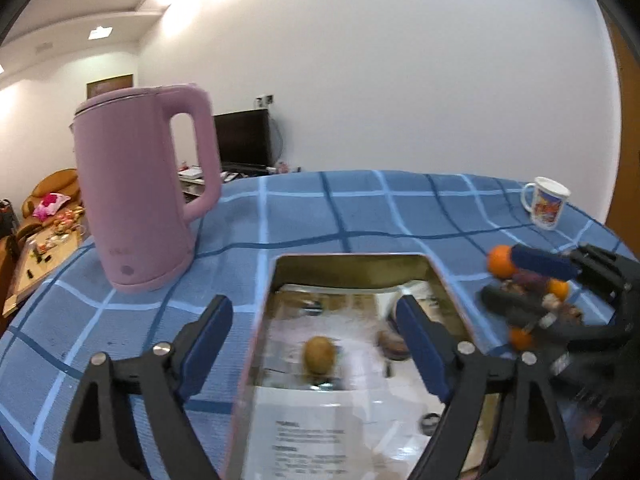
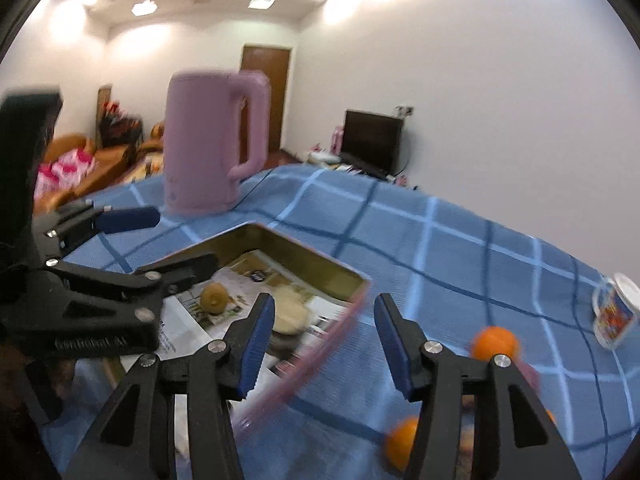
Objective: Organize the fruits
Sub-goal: 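Move both open tools back to the fruit pile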
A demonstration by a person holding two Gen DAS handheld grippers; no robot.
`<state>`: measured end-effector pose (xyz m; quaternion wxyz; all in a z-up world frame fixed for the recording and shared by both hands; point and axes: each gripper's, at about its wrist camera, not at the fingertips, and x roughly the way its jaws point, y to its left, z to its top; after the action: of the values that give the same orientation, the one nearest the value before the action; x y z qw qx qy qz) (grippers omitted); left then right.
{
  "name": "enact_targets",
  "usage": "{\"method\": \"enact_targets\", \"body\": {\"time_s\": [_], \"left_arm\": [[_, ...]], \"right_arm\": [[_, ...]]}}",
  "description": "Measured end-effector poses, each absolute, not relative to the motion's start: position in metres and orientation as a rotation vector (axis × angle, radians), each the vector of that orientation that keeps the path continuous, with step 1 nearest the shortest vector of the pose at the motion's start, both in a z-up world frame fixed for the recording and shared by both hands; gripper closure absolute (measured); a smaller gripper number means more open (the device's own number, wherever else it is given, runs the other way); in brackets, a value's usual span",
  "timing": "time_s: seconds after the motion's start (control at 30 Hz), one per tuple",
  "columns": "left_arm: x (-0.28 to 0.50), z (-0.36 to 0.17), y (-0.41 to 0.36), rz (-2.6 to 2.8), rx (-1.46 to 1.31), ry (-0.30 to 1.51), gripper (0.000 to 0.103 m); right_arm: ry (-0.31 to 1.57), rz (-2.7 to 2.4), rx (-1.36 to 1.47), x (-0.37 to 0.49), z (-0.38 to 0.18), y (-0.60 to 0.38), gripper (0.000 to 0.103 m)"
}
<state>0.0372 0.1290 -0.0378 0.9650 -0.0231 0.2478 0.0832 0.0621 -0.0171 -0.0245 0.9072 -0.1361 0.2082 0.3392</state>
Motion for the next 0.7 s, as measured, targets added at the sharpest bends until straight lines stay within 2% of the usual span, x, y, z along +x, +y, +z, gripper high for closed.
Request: {"method": "enact_targets", "body": {"time_s": [0.17,0.37,0.57,0.7], "left_arm": [[0.033,-0.031,0.093,0.067,-0.034,0.485,0.017],[0.036,-0.03,0.041,-0.025,0.027,0.495,0.017],[0.052,-0.034,-0.004,-0.117,0.095,0.567,0.018],[0.069,-0.048,-0.025,-0.146,0.13,0.649,0.024]], "right_arm": [[0.431,0.556,-0.179,0.062,-0.01,-0.097,0.048],[0.516,0.401,-0.094,0.069,-0.027,-0.16,0.048],[0.644,0.426,-0.045,0.085,-0.042,-0.177,0.048],[0.713,0.435,-0.056,0.094,-0.059,-0.172,0.048]]}}
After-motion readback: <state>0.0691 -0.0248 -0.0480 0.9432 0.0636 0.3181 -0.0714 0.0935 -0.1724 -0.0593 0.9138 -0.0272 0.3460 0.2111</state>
